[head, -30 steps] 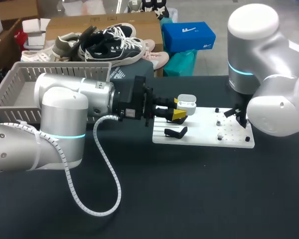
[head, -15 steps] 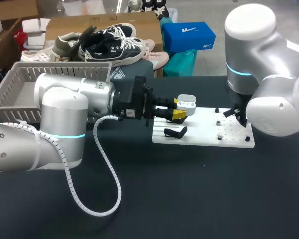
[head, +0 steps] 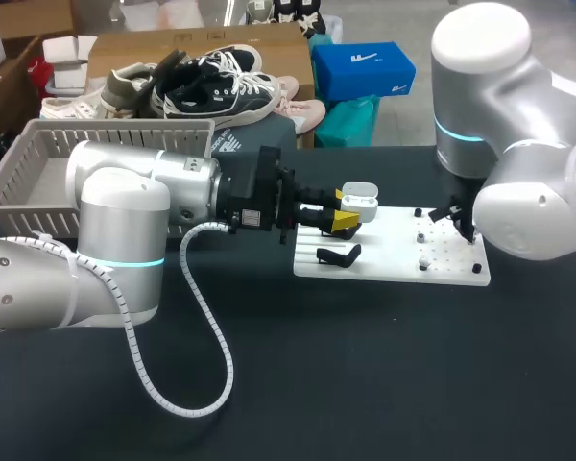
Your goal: Pick up each earbud case from the left stands, insert the matching earbuds, close the lid, and place the case in the box.
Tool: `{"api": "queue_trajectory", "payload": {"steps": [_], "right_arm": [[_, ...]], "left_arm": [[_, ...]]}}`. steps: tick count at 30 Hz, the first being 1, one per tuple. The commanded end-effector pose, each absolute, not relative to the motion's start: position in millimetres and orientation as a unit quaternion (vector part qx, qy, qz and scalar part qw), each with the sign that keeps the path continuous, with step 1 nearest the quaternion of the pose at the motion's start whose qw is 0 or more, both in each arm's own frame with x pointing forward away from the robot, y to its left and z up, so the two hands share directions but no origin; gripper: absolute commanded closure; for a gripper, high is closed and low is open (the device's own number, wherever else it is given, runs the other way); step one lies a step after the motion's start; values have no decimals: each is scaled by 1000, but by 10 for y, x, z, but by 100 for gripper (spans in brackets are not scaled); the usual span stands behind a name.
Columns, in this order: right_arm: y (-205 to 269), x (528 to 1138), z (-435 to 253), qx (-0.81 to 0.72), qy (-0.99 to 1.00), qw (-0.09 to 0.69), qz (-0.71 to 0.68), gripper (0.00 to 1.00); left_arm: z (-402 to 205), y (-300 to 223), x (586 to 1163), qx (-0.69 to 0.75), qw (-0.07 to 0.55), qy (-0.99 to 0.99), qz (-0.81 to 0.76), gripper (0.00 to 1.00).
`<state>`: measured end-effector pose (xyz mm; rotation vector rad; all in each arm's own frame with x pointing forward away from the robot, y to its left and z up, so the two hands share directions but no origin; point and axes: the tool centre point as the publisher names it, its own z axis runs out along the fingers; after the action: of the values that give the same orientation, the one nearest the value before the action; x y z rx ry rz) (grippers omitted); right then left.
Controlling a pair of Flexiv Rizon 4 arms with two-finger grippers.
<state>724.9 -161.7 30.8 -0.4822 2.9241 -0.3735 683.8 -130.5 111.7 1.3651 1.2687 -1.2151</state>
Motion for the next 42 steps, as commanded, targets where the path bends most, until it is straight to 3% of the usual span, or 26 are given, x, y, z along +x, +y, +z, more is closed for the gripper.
{"api": "queue_trajectory", "payload": {"steps": [1,11,25,42], "right_arm": [[-1596,7139,477,-161,974,88,-129,100],[-1395,6921,1075,-171,968,117,-139,100],[-543,6715,1960,-227,954,148,-128,100],[169,6515,1870,-241,962,84,-94,100]], "left_arm": [[1114,-1308,6846,551,442,511,-490,100],[1114,-1308,6846,551,442,511,-490,100],[1114,-1308,6846,551,442,511,-490,100],[1114,-1308,6846,551,442,511,-490,100]]}}
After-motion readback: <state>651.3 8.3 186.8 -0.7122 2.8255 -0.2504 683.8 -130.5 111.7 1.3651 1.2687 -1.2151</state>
